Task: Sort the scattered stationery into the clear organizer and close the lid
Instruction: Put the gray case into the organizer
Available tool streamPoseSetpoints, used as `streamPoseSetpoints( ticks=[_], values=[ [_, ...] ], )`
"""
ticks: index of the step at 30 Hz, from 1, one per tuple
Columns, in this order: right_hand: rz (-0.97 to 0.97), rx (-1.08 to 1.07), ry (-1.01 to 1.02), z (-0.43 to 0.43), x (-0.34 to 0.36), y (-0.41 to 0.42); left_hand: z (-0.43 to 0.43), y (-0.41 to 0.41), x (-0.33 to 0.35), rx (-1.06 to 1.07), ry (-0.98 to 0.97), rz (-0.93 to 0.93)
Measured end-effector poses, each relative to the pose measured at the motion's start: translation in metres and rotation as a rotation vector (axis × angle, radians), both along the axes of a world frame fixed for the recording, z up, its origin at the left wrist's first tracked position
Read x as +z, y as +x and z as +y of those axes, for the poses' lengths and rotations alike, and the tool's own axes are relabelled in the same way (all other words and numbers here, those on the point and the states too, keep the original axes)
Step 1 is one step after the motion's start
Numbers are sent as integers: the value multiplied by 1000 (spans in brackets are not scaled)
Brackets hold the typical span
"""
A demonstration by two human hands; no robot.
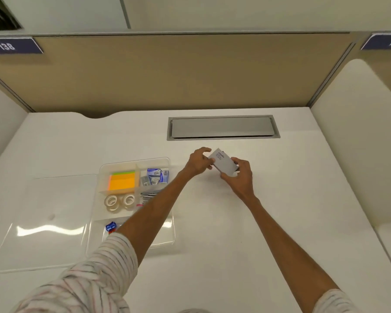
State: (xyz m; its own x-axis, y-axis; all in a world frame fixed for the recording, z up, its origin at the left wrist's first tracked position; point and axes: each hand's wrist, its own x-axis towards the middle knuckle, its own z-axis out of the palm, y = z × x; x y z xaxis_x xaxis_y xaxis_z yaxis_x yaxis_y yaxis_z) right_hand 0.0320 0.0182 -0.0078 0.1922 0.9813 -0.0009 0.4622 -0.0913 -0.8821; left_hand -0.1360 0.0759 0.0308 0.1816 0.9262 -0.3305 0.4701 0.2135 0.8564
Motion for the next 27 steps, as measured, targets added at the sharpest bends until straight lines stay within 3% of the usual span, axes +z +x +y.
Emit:
streamPoseSetpoints(
  ticks=[13, 27],
  values=[
    [196, -8, 60, -31, 46, -42, -42, -48, 49, 26, 19, -134],
    [303, 160, 12, -67, 50, -91, -98, -124, 33, 70, 40, -212]
  ],
)
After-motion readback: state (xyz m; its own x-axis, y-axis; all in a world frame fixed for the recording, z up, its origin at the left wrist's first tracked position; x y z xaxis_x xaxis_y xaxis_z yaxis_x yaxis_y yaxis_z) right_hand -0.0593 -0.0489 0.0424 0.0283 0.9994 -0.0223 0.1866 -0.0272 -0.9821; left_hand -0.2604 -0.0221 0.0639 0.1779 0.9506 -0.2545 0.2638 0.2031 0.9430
